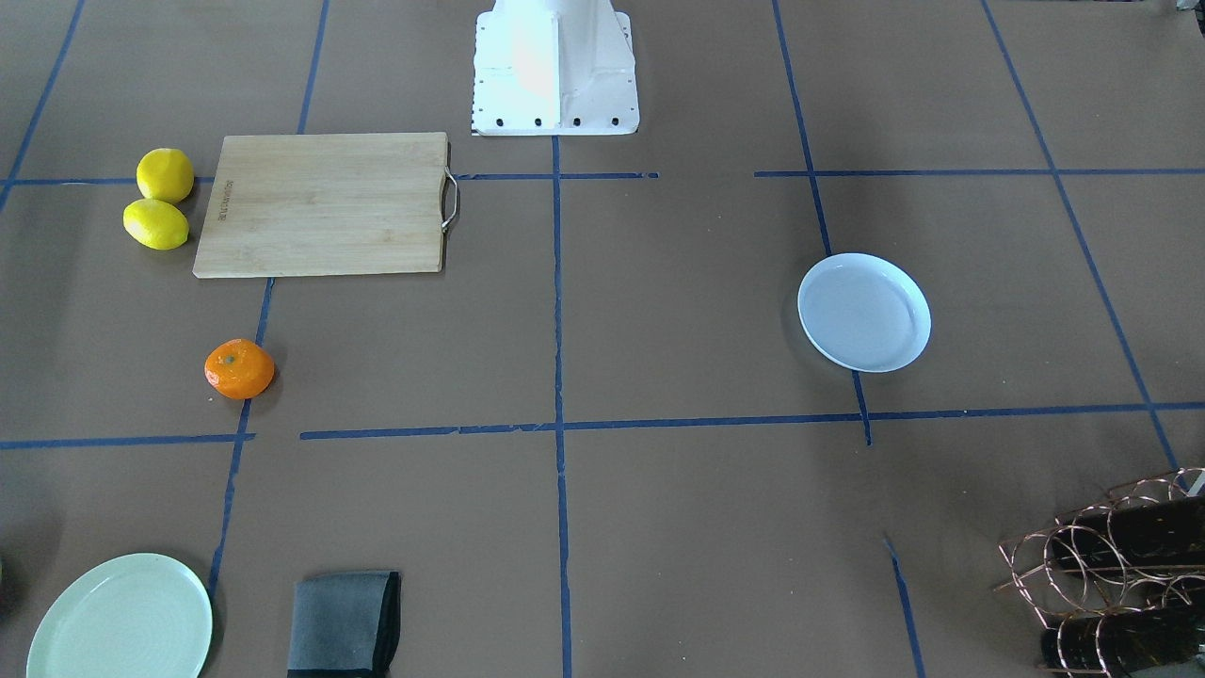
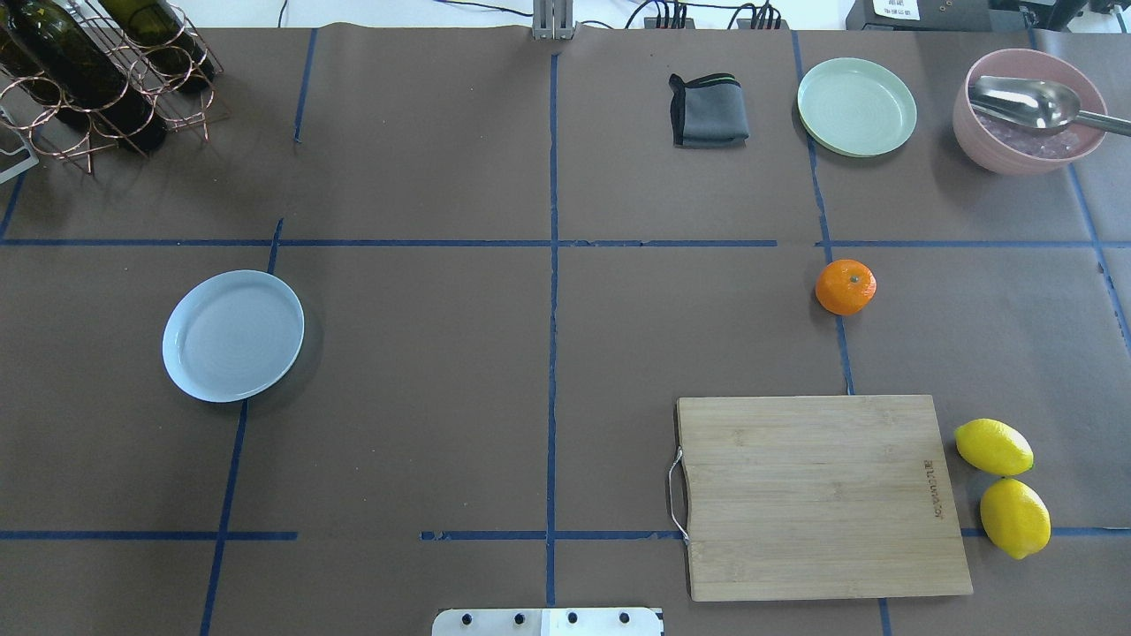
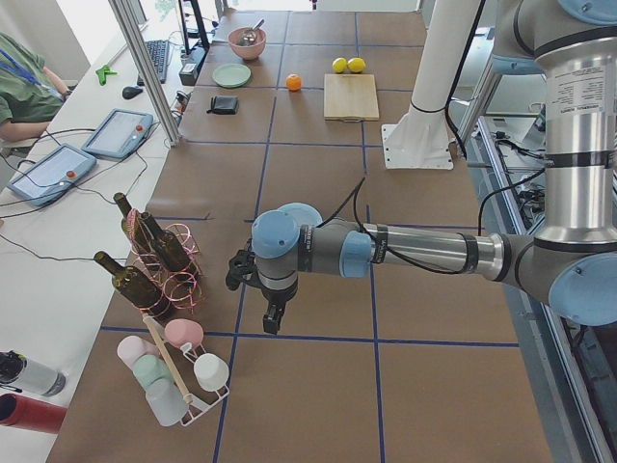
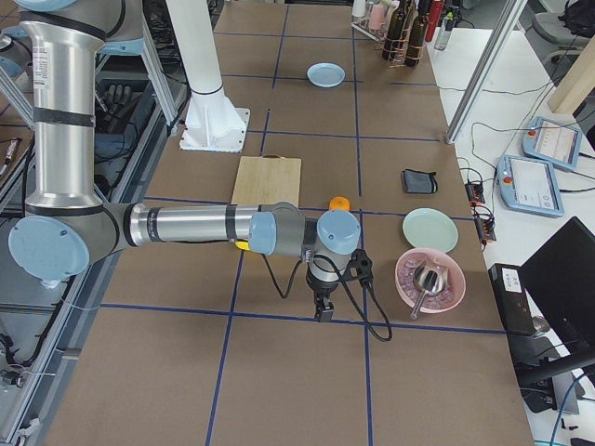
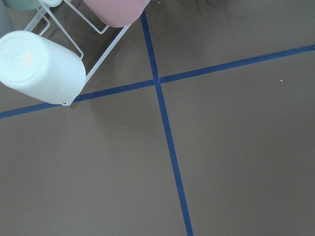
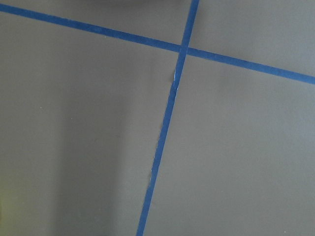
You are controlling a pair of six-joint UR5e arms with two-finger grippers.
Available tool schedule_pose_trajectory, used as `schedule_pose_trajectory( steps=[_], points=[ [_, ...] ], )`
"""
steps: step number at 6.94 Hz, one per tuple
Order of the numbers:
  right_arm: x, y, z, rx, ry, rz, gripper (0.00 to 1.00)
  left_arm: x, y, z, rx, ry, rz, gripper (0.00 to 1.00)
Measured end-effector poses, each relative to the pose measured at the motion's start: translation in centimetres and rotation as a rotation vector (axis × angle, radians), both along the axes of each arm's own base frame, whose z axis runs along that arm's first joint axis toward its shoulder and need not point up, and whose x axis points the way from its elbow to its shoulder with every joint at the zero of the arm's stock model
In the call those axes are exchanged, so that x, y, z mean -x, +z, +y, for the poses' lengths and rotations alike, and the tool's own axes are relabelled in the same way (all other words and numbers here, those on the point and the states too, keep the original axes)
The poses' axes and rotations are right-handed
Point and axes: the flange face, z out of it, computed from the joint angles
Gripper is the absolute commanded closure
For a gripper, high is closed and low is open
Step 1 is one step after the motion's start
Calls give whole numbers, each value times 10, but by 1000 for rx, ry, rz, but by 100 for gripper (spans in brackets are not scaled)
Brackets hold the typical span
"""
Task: Pick orange to plate
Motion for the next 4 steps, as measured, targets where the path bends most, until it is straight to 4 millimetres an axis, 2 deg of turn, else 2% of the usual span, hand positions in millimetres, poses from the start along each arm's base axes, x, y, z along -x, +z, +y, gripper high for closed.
schedule_pose_trajectory(
  steps=[4],
  points=[
    [0,-12,-8,-24,2,0,0,0,-17,-3,-57,1,1,0]
  ],
)
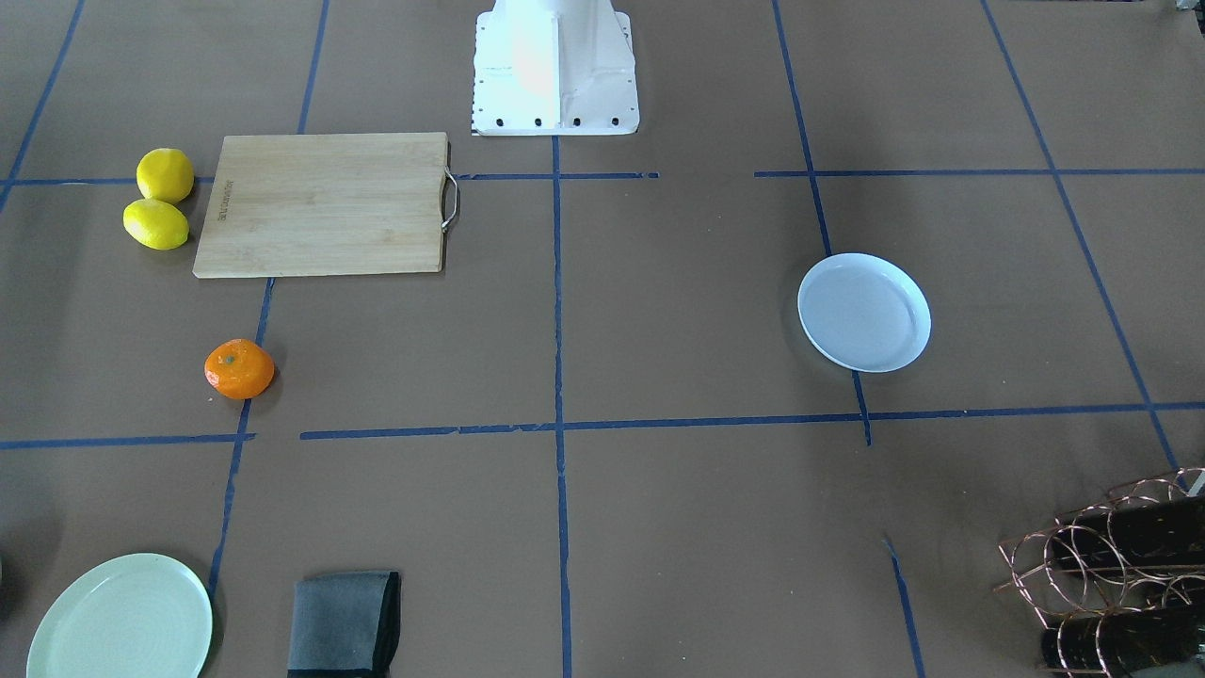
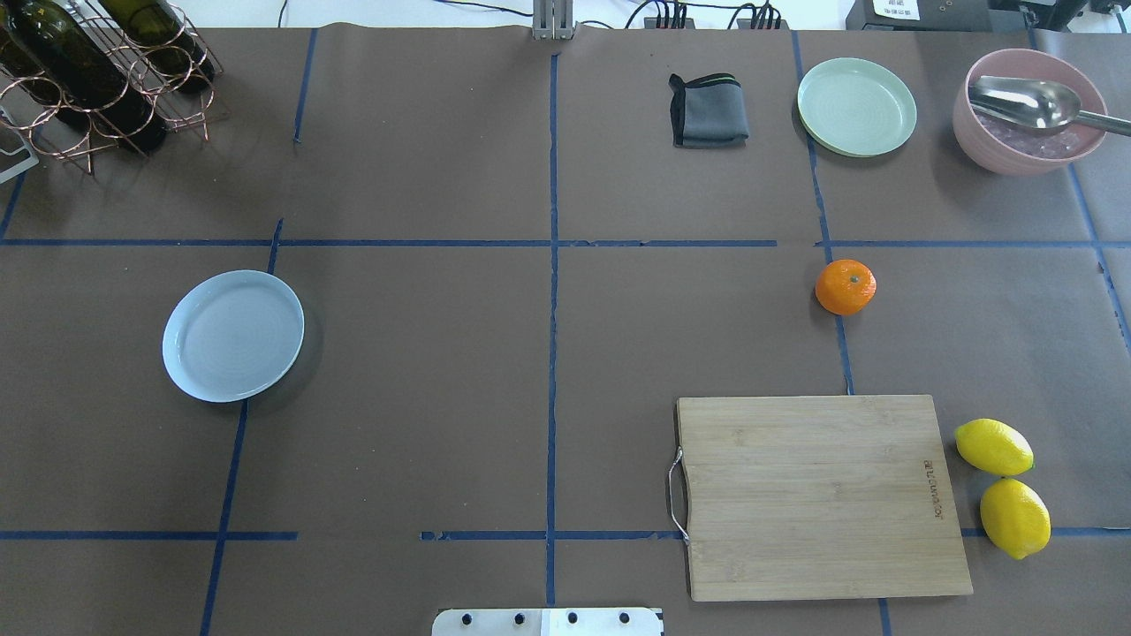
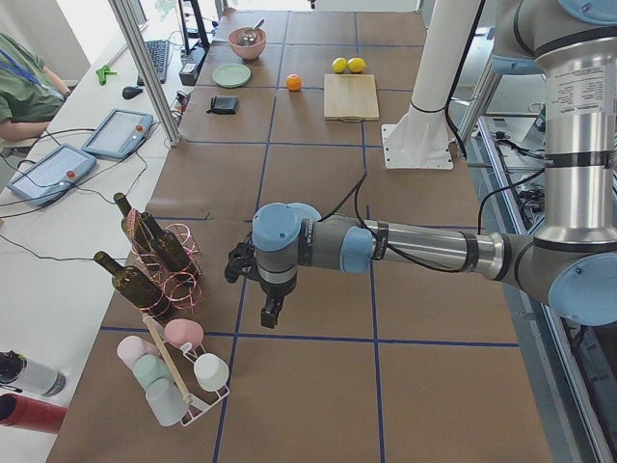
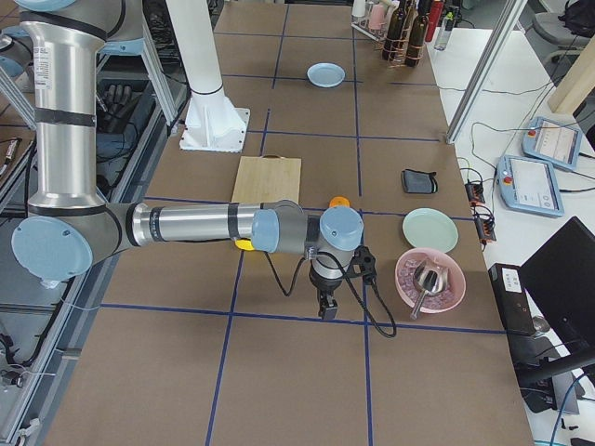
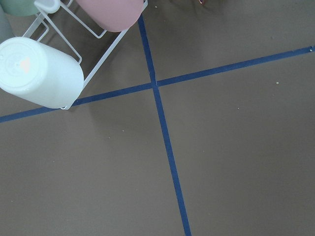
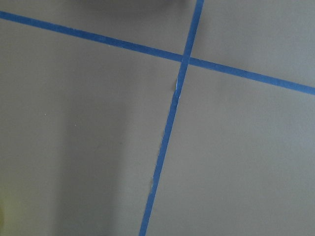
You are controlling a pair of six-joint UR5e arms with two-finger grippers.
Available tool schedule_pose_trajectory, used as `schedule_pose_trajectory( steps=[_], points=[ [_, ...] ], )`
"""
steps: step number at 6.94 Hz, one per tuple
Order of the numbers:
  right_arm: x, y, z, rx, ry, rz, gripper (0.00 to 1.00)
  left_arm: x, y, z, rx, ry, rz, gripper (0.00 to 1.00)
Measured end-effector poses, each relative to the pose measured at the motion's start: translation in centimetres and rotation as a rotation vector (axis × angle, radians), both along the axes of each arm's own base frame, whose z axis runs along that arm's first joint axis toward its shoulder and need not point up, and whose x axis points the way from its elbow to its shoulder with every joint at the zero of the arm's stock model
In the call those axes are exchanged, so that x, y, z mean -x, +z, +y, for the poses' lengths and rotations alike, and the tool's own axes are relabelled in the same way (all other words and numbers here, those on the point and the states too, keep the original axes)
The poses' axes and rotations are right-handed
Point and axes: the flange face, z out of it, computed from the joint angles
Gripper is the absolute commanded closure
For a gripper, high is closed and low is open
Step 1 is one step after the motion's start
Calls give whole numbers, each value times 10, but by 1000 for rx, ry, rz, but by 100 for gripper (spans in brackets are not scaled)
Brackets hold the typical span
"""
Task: Pick orange to plate
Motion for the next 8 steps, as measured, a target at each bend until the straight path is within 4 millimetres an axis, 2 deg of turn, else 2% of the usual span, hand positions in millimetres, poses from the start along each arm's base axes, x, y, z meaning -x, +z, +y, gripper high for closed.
schedule_pose_trajectory(
  steps=[2,4,6,7,8],
  points=[
    [1,-31,-17,-61,3,-1,0,-2,-16,-6,-117,4,0,0],
    [2,-51,-31,-118,3,-3,0,-2,-38,-16,-374,1,6,0],
    [3,-49,-30,-176,22,-13,0,-4,-68,-25,-620,-20,23,0],
    [4,-48,-28,-178,29,-32,0,-9,-81,-33,-625,-65,57,0],
    [6,-49,-27,-177,30,-60,0,-29,-93,-38,-606,-92,110,0]
  ],
)
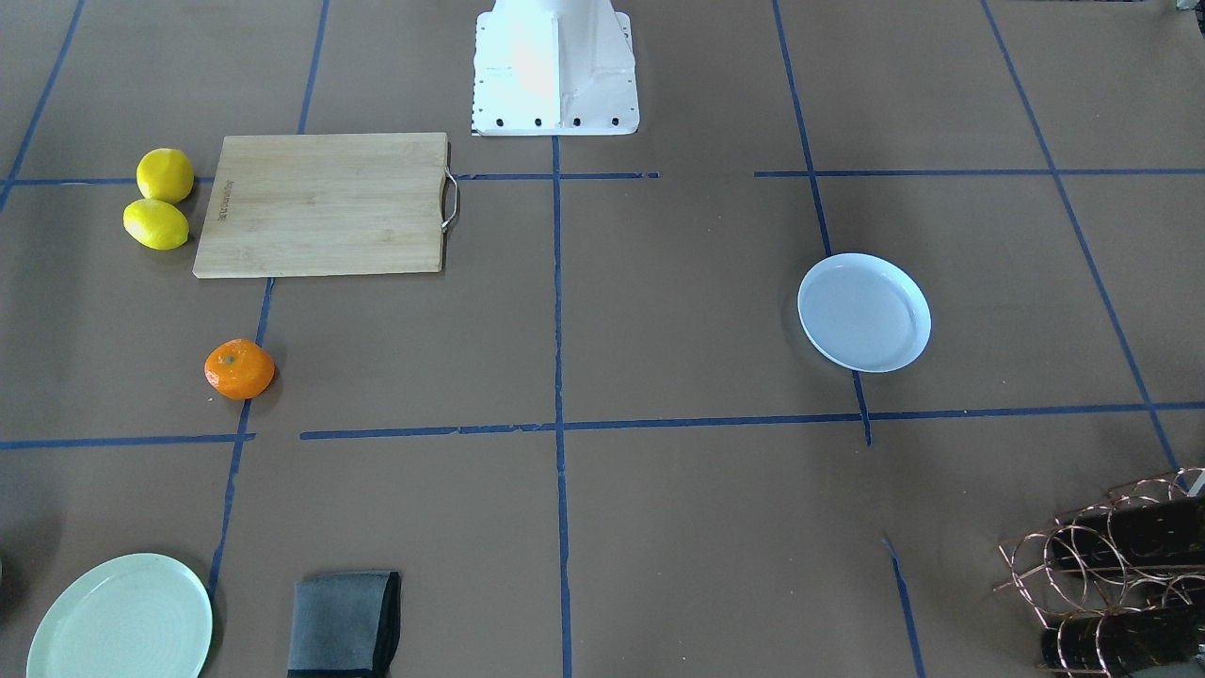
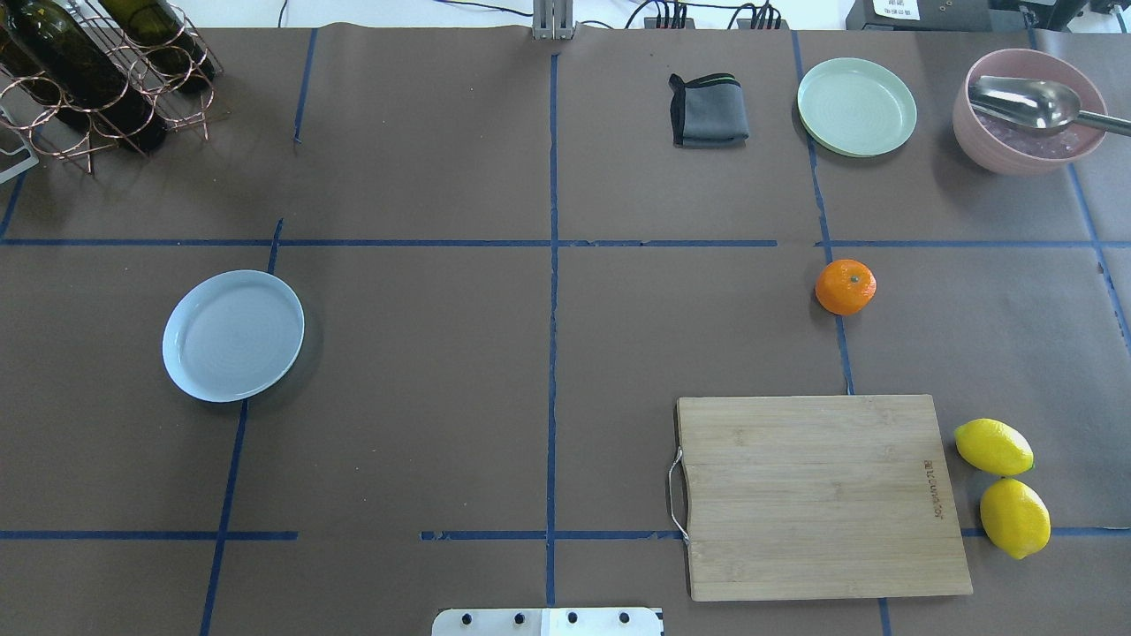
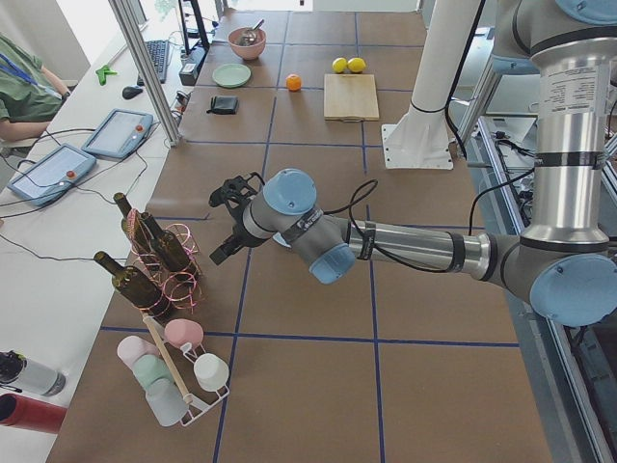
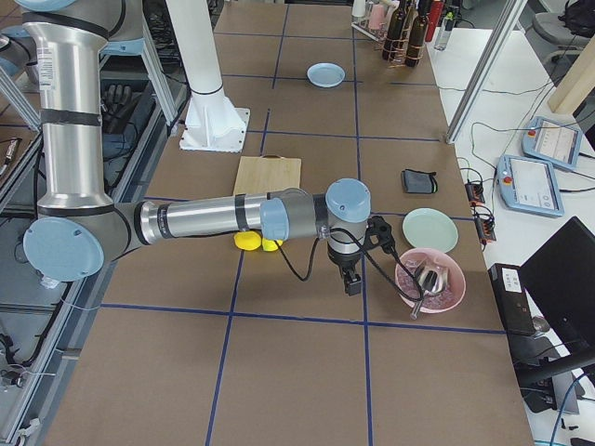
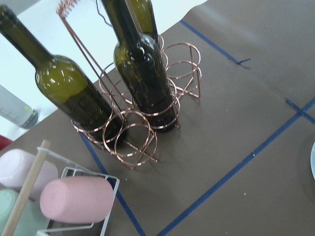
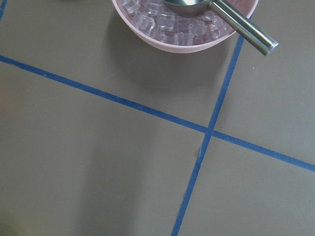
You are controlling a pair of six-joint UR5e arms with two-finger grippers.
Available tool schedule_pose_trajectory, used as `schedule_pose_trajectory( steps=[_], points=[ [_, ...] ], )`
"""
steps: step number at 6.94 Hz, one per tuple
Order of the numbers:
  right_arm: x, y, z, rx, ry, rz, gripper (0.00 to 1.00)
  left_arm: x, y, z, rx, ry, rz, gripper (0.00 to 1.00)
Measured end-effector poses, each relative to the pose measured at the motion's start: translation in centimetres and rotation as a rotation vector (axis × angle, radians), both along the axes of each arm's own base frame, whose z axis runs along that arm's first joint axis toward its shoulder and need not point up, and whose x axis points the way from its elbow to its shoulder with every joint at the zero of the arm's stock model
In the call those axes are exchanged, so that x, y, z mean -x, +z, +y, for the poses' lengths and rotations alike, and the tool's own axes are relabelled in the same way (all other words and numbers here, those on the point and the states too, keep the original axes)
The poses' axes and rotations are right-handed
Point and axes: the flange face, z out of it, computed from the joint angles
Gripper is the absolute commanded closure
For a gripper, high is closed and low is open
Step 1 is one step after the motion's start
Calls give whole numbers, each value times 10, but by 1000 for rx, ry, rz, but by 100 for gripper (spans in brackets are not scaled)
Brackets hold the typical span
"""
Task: Pick orange to plate
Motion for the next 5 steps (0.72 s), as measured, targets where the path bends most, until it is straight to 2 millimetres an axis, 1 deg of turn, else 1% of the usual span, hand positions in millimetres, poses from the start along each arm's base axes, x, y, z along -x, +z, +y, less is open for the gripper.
schedule_pose_trajectory(
  steps=[1,2,4,5],
  points=[
    [1,-2,1,-2,0,-15,0,-39,-8,-1,21,35,54,0],
    [1,-2,2,2,2,-22,0,-84,-8,1,77,60,90,0],
    [1,2,6,12,6,-26,0,-167,0,5,211,-19,100,0],
    [1,4,7,17,6,-26,0,-205,7,12,279,-71,112,5]
  ],
)
